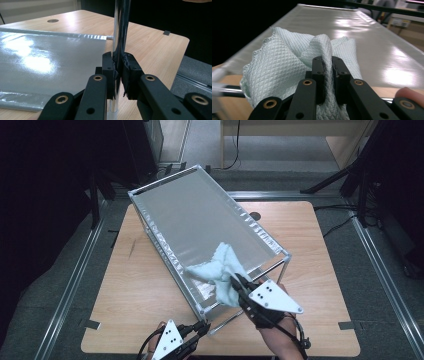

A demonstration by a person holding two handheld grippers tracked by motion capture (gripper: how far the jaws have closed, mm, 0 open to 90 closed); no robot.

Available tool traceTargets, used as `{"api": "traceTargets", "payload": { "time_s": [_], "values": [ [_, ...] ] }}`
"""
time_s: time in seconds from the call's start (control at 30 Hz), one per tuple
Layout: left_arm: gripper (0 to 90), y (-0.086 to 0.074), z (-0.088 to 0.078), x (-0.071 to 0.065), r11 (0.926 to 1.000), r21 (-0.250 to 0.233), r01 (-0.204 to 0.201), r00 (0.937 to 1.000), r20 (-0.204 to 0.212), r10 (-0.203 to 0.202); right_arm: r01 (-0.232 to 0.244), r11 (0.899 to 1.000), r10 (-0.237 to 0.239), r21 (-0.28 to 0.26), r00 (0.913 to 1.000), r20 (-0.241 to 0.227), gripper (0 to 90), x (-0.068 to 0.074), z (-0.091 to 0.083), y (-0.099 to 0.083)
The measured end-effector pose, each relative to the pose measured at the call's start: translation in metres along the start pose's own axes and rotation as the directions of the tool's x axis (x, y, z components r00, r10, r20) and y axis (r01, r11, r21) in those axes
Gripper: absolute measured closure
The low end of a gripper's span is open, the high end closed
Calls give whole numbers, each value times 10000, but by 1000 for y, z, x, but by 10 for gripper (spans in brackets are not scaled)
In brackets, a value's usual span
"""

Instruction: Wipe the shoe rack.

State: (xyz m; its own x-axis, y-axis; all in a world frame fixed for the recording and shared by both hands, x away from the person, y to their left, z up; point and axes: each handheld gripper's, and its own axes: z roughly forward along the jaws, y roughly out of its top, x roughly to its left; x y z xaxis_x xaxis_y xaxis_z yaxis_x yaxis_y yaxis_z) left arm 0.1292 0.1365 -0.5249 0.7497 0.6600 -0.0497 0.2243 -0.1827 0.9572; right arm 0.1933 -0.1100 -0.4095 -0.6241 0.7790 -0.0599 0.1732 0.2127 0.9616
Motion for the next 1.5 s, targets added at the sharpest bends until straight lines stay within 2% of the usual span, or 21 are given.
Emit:
{"api": "traceTargets", "payload": {
  "time_s": [0.1,0.2,0.27,0.33,0.5,0.63,0.73,0.8,0.9,0.93,1.0,1.03,1.1,1.17,1.2,1.27,1.37,1.4,1.47,1.5],
  "values": [
    [822,0,0,0,10000,-11,-12,10000,-2,12,-406,9991,409,-75,9980,478,825,-20,-3,-2],
    [822,0,0,0,10000,-7,-17,10000,-20,17,-751,9970,764,-167,9923,978,826,-38,-9,-3],
    [822,0,0,0,10000,-10,-9,10000,-11,9,-870,9960,892,-212,9846,1501,827,-51,-14,-4],
    [822,0,0,0,10000,-4,-12,10000,20,12,-1088,9937,1121,-286,9783,1745,827,-62,-18,-5],
    [822,0,0,1,10000,10,-31,10000,25,31,-1356,9883,1494,-696,9522,2664,827,-90,-38,-7],
    [822,0,0,1,10000,14,-29,10000,3,29,-1394,9860,1637,-915,9135,3724,828,-110,-57,-11],
    [821,0,0,2,10000,15,-37,10000,-24,37,-1546,9850,1728,-772,8843,4337,829,-127,-65,-22],
    [822,0,0,3,10000,33,-34,10000,-36,34,-1679,9846,1704,-479,8640,4739,828,-137,-65,-35],
    [822,0,1,4,10000,12,-12,10000,-65,12,-1875,9822,1543,133,8448,5124,829,-151,-58,-61],
    [822,0,1,5,10000,28,-20,10000,-73,20,-1976,9796,1483,373,8353,5293,829,-155,-54,-71],
    [822,0,1,5,10000,27,-22,9999,-102,23,-2311,9694,1487,830,8215,5504,829,-164,-46,-93],
    [822,0,1,5,10000,26,-18,9999,-110,18,-2573,9601,1545,1092,8142,5597,829,-170,-43,-106],
    [822,0,0,6,10000,27,-10,9999,-129,10,-2905,9473,1675,1351,8086,5639,830,-176,-39,-122],
    [821,0,0,6,10000,13,24,9999,-117,-24,-3504,9261,2222,1398,8061,5485,830,-183,-35,-137],
    [821,0,0,7,10000,1,18,9999,-131,-18,-3703,9169,2389,1488,8081,5384,829,-185,-34,-143],
    [821,0,1,9,10000,-5,57,9999,-163,-57,-3778,9069,2281,1867,8125,5364,826,-186,-28,-153],
    [821,0,1,11,10000,5,57,9997,-234,-57,-3796,8952,2176,2336,8296,5143,803,-184,-22,-159],
    [821,0,0,11,10000,-3,76,9996,-272,-76,-3649,8970,2017,2493,8400,5037,765,-183,-21,-160],
    [821,1,0,11,10000,19,82,9994,-323,-82,-3380,9035,1728,2634,8498,4980,606,-180,-21,-158],
    [821,1,0,11,10000,29,77,9994,-339,-76,-3224,9106,1506,2586,8415,5189,513,-178,-22,-155]
  ]
}}
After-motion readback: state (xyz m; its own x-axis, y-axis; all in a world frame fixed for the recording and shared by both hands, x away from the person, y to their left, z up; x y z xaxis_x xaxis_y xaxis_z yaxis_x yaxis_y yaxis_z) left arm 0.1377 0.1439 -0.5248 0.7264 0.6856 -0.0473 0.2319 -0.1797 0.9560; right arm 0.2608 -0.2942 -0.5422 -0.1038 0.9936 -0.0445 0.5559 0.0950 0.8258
